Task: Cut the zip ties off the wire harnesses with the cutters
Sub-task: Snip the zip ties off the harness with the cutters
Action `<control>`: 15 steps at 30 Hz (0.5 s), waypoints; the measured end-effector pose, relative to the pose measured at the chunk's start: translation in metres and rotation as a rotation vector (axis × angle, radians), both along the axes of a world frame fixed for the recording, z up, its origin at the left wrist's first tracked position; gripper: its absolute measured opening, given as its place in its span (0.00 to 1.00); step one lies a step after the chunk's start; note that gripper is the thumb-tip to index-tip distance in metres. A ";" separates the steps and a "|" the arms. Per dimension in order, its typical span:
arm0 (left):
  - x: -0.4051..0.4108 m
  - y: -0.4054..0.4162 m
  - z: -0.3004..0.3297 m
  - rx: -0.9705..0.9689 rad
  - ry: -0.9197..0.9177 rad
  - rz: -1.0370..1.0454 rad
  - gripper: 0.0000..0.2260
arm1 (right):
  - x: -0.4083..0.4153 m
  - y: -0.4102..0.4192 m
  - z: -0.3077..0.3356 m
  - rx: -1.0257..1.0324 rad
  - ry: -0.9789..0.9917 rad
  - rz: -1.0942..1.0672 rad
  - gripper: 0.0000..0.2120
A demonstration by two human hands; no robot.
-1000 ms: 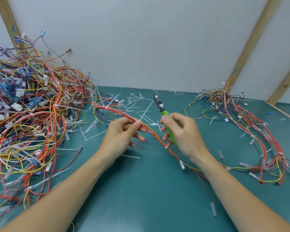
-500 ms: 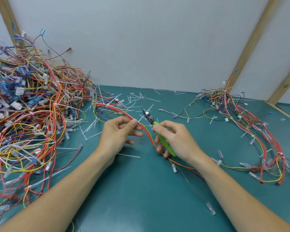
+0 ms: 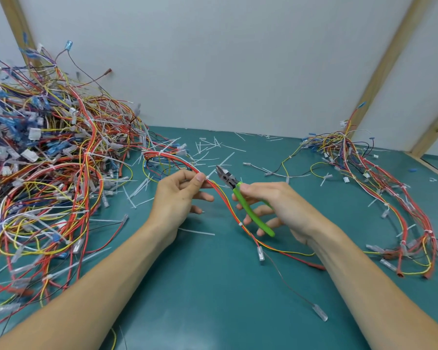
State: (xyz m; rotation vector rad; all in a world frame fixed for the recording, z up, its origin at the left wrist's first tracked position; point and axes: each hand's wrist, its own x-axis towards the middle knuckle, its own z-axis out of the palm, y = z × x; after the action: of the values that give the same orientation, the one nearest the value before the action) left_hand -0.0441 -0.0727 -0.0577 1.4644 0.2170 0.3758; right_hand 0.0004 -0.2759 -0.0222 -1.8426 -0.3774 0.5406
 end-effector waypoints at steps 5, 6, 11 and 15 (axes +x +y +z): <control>0.000 0.001 -0.001 0.038 -0.004 0.030 0.08 | -0.001 -0.002 0.000 -0.036 0.043 0.026 0.15; 0.000 0.000 -0.001 0.046 -0.007 0.037 0.08 | 0.000 -0.002 0.000 -0.034 0.054 0.030 0.15; 0.001 0.001 -0.001 0.053 -0.015 0.040 0.08 | 0.000 -0.003 0.000 -0.013 0.077 0.036 0.15; 0.001 0.001 0.000 0.050 -0.018 0.025 0.08 | 0.001 -0.001 -0.002 -0.009 0.040 0.025 0.14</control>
State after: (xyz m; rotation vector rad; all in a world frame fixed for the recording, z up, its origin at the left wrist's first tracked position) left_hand -0.0434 -0.0716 -0.0580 1.5079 0.2131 0.4177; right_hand 0.0010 -0.2773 -0.0244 -1.8350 -0.3721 0.5968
